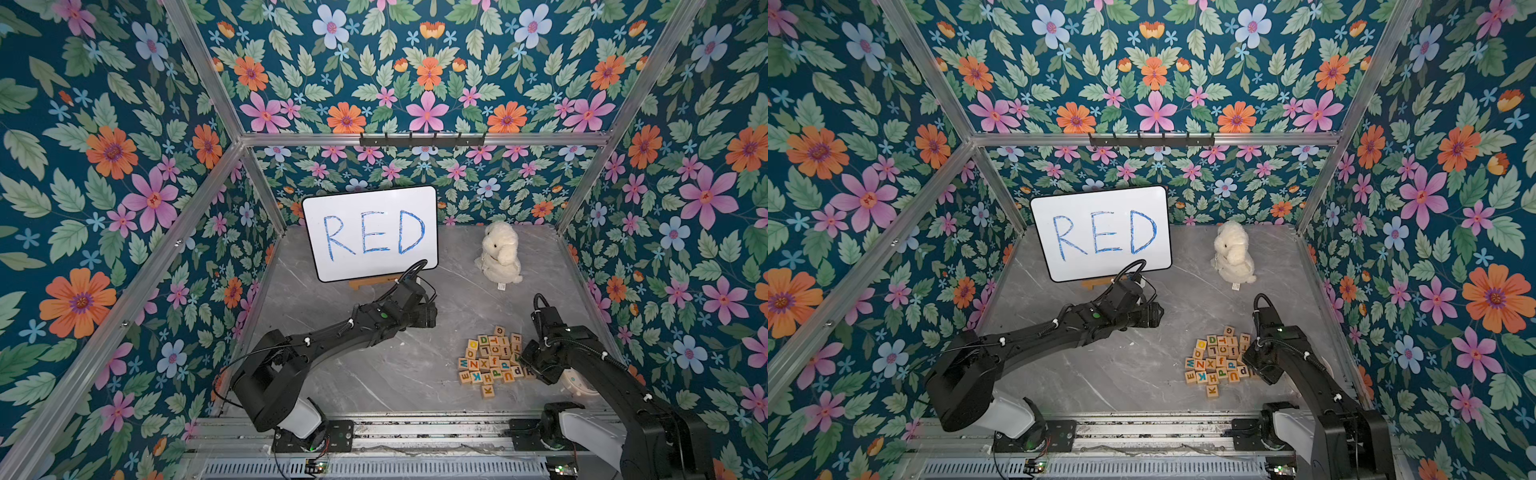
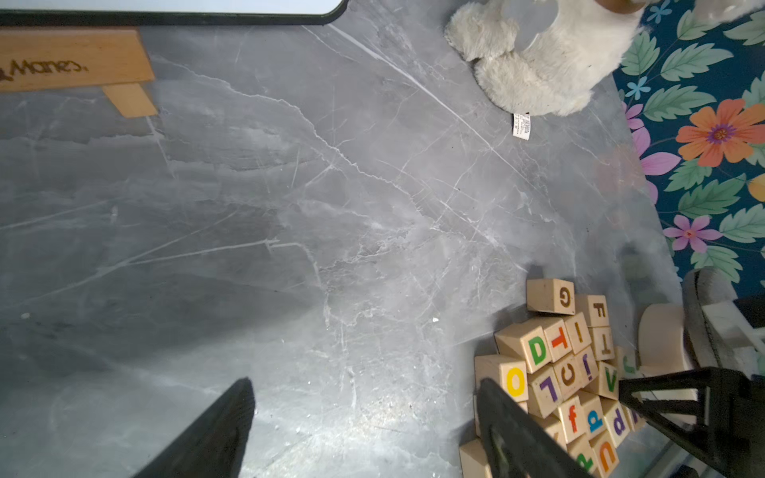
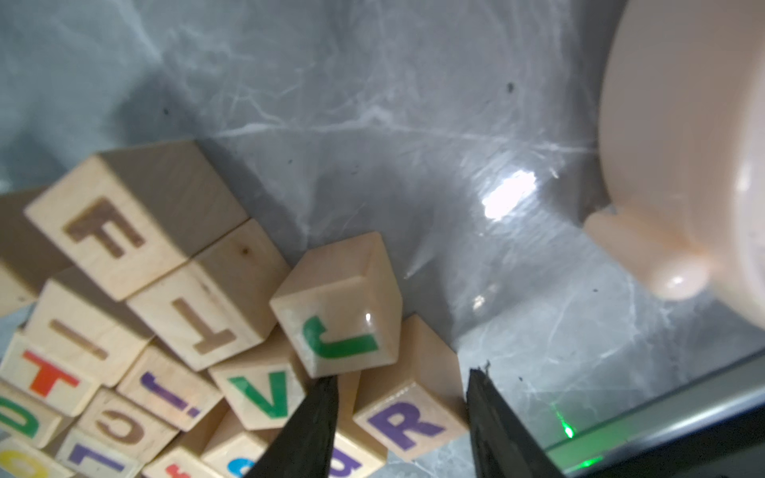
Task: Assemble the uppercase word "red" with letter blocks
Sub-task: Pick up the letter block from the center of the board.
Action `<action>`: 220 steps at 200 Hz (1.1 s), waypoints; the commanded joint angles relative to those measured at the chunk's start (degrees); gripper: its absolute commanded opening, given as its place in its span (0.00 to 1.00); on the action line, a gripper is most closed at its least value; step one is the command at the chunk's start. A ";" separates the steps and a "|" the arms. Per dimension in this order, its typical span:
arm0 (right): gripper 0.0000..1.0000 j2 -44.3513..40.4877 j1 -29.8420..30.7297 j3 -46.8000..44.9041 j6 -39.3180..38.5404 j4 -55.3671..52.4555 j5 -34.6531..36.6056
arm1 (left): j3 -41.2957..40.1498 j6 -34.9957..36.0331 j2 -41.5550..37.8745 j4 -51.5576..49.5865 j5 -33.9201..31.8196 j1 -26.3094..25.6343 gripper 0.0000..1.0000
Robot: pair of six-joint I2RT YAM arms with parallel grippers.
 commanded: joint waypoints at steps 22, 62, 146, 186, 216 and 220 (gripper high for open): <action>0.52 1.60 1.80 0.24 -0.27 -0.29 1.12 | -0.08 -0.29 -0.48 -0.42 -1.65 -0.06 0.86; 0.52 3.14 1.97 0.42 -0.51 -0.26 0.60 | -0.05 -0.28 -0.49 -0.66 -1.91 -0.06 0.86; 0.44 3.32 2.09 0.40 -0.39 0.30 2.53 | 0.00 0.10 -0.85 -1.01 -2.44 -0.05 0.86; 0.44 3.17 2.07 0.76 0.00 -0.30 2.70 | -0.01 0.11 -1.35 -1.15 -3.06 -0.07 0.86; 0.43 1.30 2.07 1.34 0.76 -1.76 2.83 | -0.01 0.20 -1.97 -1.14 -4.05 -0.06 0.86; 0.43 0.95 2.11 1.43 0.88 -1.89 2.88 | -0.01 0.16 -2.05 -1.15 -4.23 -0.05 0.86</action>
